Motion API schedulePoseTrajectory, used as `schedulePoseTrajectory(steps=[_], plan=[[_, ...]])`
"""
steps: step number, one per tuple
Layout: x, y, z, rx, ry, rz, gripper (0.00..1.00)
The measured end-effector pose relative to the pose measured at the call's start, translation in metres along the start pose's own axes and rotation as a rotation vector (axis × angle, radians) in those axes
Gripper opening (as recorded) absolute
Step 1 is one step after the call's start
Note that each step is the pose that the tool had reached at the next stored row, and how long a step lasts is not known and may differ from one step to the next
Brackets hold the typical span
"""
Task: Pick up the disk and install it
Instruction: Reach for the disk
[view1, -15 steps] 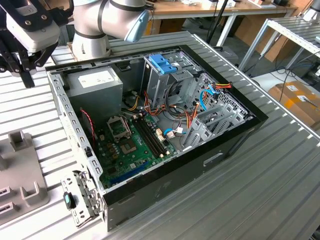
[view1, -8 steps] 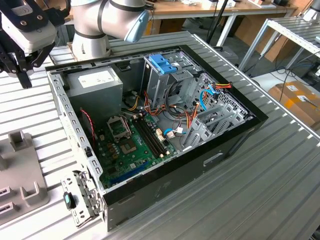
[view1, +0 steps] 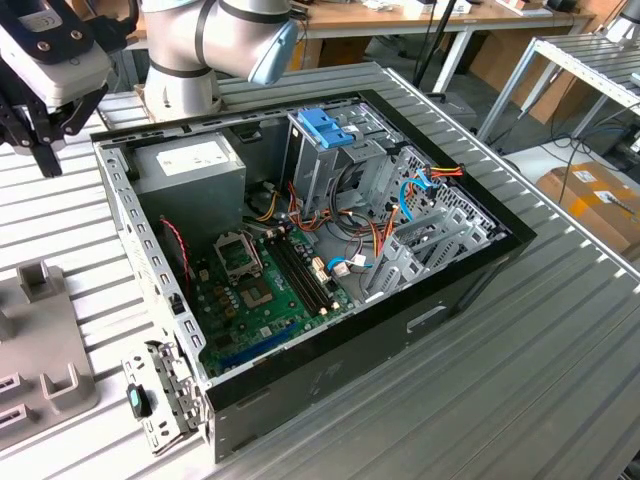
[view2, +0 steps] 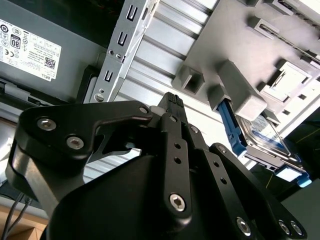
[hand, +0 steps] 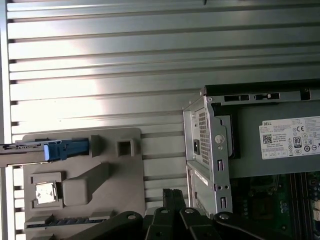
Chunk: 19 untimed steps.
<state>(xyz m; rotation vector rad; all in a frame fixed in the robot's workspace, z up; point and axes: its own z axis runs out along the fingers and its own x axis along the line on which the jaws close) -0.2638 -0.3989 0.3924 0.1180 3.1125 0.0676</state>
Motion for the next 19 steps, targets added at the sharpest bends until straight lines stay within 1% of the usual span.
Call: schedulePoseTrajectory(steps=[5,12,16,19], plan=[[0.0027,-0.0002,0.0,0.0,-0.0001,0.0,0.11],[0.0104,-0.0008,-0.0002,0.0,0.0,0.0,0.11],[0.0193,-0.0015,-0.0004,0.0,0.0,0.0,0.11],[0.0232,-0.0017,-0.0005,0.0,0.0,0.0,0.11]])
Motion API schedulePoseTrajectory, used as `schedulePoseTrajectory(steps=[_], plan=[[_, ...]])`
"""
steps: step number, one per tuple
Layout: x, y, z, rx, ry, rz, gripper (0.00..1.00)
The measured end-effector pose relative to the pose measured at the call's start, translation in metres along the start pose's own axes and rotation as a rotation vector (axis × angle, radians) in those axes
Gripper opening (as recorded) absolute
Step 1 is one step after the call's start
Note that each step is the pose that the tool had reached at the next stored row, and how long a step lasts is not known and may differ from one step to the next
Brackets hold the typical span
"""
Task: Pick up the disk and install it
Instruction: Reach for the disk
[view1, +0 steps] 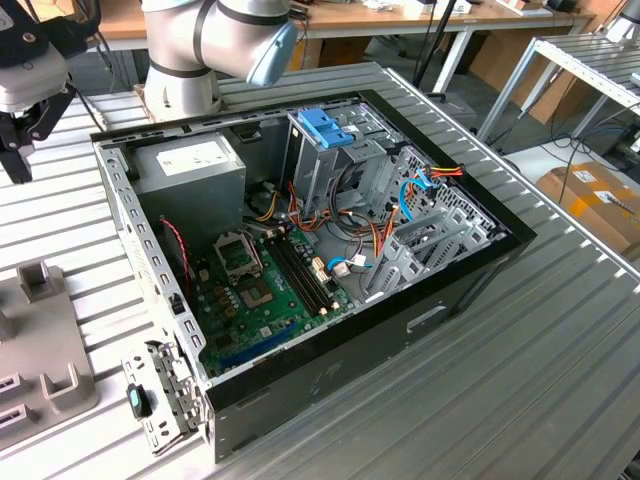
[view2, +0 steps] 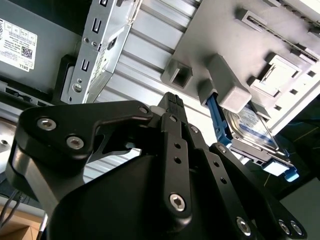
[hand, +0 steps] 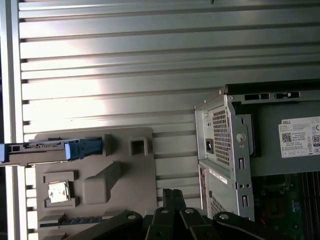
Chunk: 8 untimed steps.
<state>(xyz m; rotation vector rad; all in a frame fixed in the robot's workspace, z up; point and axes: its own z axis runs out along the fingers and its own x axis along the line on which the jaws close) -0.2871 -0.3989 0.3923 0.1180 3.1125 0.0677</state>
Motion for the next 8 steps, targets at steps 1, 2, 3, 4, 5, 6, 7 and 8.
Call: schedulePoseTrajectory(steps=[1,2,3,4,5,6,7,8], plan=[[0.0013,-0.0001,0.0,0.0,0.0,0.0,0.11],[0.0031,-0.0002,-0.0001,0.0001,0.0,0.0,0.11],[0.0045,-0.0003,-0.0001,0.0,0.0,0.0,0.11],[0.0058,-0.0004,-0.0002,0.0,0.0,0.0,0.11],[0.006,-0.0005,-0.0002,0.0,0.0,0.0,0.11],[0.0062,-0.0005,-0.0002,0.0001,0.0,0.0,0.11],[0.0064,-0.0005,-0.0002,0.0,0.0,0.0,0.11],[0.0069,-0.0005,-0.0002,0.0001,0.0,0.0,0.11]])
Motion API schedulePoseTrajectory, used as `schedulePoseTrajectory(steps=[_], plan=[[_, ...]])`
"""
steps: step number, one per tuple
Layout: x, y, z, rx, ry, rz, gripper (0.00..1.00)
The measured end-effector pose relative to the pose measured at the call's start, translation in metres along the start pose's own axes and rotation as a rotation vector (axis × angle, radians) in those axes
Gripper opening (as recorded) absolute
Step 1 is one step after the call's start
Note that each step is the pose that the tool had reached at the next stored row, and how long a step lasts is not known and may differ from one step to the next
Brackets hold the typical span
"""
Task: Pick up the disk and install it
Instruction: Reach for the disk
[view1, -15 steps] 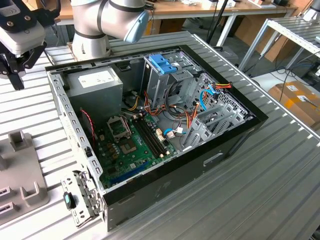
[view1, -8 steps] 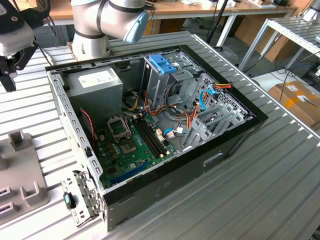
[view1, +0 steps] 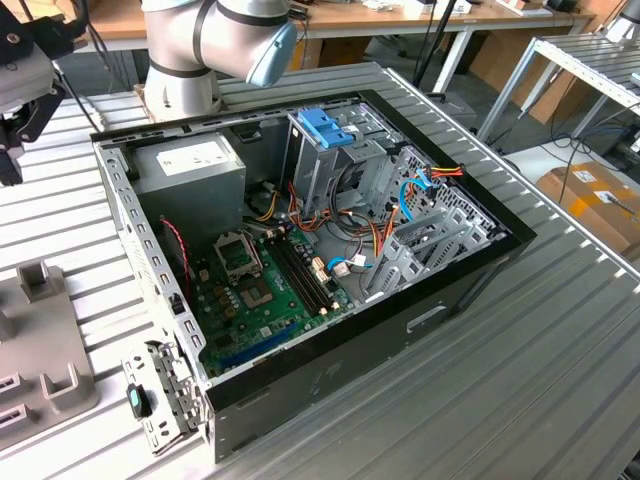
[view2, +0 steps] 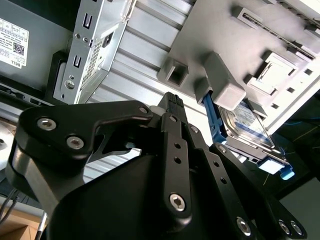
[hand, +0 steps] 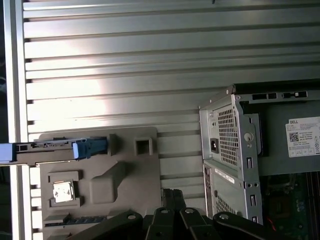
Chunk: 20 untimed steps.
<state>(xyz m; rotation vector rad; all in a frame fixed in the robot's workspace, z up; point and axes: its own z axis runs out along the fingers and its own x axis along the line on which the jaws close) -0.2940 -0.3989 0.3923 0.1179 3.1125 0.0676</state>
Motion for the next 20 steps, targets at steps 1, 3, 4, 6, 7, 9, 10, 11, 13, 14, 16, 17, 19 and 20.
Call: schedulePoseTrajectory(steps=[1,3,4,6,7,9,10,11,13,14,16,17,19,20], plan=[[0.0005,0.0,0.0,0.0001,0.0001,0.0,0.11],[0.0007,0.0002,0.0001,0.0,0.0,0.0,0.11],[0.001,0.0003,0.0002,0.0,0.0,0.0,0.11],[0.0015,0.0006,0.0003,0.0,0.0,0.0,0.11],[0.0018,0.0007,0.0004,-0.0001,-0.0001,0.0,0.11],[0.0025,0.001,0.0004,0.0,0.0,0.0,0.11],[0.0031,0.0013,0.0005,-0.0001,-0.0001,0.0,0.11],[0.0034,0.0014,0.0006,-0.0001,0.0,0.0,0.11],[0.0055,0.0023,0.0009,-0.0001,-0.0001,0.0,0.11],[0.006,0.0025,0.0009,0.0,0.0,0.0,0.11],[0.0075,0.0032,0.0012,0.0,0.0,0.0,0.11],[0.0086,0.0038,0.0013,0.0001,0.0001,0.0,0.11],[0.0105,0.005,0.0017,0.0,-0.0001,0.0,0.11],[0.011,0.0055,0.0019,-0.0001,-0.0002,0.0,0.11]])
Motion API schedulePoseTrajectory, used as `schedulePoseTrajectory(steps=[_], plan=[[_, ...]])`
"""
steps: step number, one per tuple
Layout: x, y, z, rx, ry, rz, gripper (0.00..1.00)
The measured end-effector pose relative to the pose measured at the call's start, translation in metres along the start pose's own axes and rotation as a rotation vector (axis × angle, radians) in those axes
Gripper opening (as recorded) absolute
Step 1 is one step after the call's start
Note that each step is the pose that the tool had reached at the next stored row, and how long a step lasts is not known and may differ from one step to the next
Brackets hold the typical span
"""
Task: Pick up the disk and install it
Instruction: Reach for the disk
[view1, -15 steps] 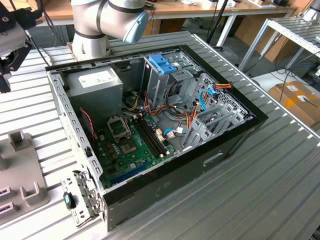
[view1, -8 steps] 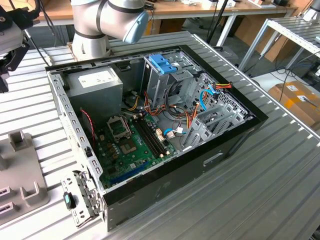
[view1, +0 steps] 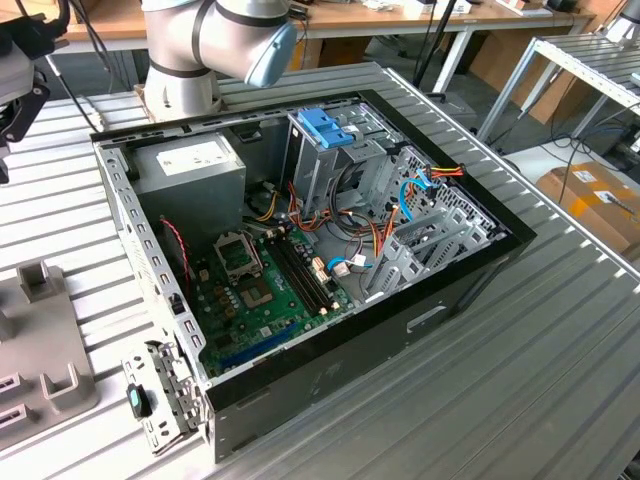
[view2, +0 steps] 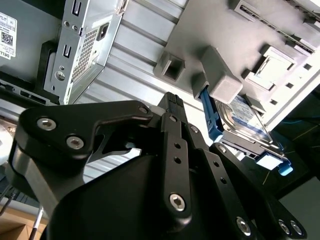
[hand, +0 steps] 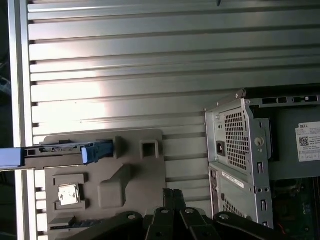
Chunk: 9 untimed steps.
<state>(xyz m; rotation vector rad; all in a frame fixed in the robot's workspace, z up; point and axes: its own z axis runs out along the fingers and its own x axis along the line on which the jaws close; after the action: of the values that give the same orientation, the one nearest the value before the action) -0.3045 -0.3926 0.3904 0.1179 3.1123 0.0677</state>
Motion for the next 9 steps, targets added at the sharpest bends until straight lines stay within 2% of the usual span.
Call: schedulePoseTrajectory(steps=[4,6,9], plan=[[0.0026,0.0033,0.0005,0.0008,0.0001,0.0,0.11],[0.0053,0.0072,0.0013,0.0015,0.0,0.0,0.11],[0.0067,0.0088,0.0017,0.0018,0.0001,0.0,0.11]])
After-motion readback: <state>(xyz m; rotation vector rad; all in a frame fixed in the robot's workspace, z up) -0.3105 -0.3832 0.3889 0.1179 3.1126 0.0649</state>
